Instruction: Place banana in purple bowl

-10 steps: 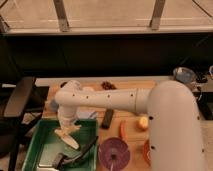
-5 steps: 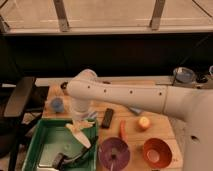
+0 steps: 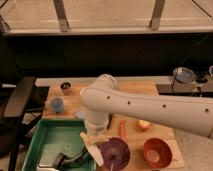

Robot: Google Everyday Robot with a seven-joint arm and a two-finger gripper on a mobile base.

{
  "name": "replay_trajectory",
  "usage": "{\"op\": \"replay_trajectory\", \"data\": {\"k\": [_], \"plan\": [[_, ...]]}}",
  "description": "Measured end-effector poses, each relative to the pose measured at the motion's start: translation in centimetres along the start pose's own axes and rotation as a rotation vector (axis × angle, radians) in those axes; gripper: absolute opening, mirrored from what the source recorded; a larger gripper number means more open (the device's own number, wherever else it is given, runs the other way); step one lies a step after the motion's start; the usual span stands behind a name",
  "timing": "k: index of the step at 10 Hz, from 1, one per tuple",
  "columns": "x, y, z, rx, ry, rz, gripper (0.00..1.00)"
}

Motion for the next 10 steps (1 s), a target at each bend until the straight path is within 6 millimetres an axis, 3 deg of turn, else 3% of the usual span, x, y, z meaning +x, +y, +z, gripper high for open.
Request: {"op": "replay_trajectory", "data": {"k": [2, 5, 8, 10], "plan": [[1.8, 3.4, 1.3, -0.031, -0.014, 0.119, 0.00], [5.7, 5.8, 2.6, -0.037, -0.032, 0.249, 0.00], [8.4, 6.5, 3.2, -0.034, -0.049, 0.318, 0.04], [8.3, 5.3, 3.9, -0.031, -0.062, 0.301, 0.20]]}}
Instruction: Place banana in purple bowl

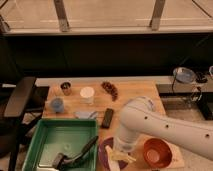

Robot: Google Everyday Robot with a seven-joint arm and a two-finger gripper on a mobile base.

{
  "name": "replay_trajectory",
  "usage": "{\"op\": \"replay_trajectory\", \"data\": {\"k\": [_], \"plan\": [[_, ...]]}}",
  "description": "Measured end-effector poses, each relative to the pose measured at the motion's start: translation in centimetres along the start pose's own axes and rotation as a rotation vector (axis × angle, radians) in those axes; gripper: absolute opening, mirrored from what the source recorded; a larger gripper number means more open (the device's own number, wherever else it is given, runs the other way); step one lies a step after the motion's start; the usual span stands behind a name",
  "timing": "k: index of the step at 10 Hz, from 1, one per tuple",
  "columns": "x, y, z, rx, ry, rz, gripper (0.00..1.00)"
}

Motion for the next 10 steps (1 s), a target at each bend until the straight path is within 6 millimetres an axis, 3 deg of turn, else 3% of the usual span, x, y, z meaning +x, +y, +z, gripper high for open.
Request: {"op": "replay_trajectory", "data": {"k": [2, 4, 6, 8, 10], "plan": [[-1.1, -2.0, 1.3, -0.009, -0.015, -0.040, 0.42], [-0.9, -4.2, 1.6, -0.013, -0.026, -0.059, 0.60], [-0.3, -5.2, 1.4, -0.018, -0.020, -0.062, 0.62], [1.9, -4.3, 0.4, -0.005, -0.021, -0.046, 0.62], [2.3, -4.0, 0.2, 0.000, -0.025, -0.048, 0.62]]}}
